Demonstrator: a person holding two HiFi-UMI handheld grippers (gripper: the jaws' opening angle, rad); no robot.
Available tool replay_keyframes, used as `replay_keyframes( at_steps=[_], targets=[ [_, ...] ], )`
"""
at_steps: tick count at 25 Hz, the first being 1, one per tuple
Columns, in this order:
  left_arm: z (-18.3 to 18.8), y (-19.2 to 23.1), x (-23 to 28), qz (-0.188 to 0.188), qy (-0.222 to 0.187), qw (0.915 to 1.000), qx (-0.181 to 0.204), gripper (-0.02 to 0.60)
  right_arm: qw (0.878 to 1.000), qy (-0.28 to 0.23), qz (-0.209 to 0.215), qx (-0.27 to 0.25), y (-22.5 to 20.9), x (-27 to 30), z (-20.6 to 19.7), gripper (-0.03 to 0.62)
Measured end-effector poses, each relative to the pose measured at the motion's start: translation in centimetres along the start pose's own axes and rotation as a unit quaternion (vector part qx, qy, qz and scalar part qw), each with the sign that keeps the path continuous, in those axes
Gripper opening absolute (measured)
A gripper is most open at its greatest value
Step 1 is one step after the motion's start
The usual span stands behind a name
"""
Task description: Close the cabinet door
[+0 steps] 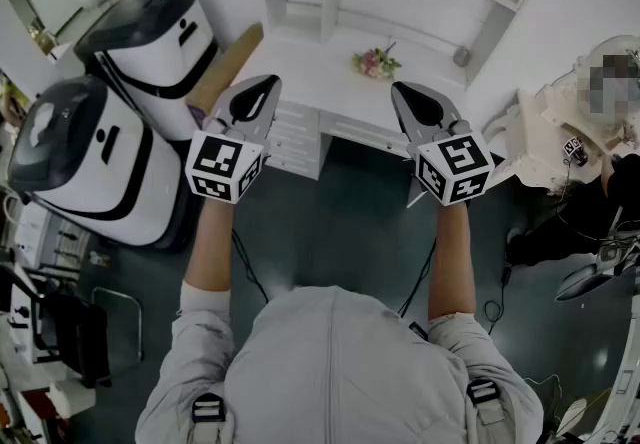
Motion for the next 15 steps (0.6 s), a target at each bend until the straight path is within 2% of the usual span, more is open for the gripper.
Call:
replay_keyframes(
  at_steps=[7,12,15],
  targets=[
    [-0.4,1.6,-0.2,0.013,0.002,0.9999,0.01,0.015,1.0,-0.001,0.007,-0.01,0.8,1.6,0.3,0.001],
    [-0.7,3.4,-0.8,0.015,0.002,0.9998,0.013,0.015,0.999,-0.013,0.036,0.037,2.1,3.3,0.8,0.002],
    [-0.9,5.0,-1.5,0.015,0.0,0.9999,0.005,0.015,0.998,-0.017,0.038,0.036,2.8,4.6,1.3,0.002]
  ],
)
Point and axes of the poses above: the fingertips, and each gripper's own axes: x forward along the fingers, y to its left, z out of its top, the point moved 1 cm from there along -x, backward along the fingers, and after that the axes turned 2 degrees about z, right-handed, at the moved point
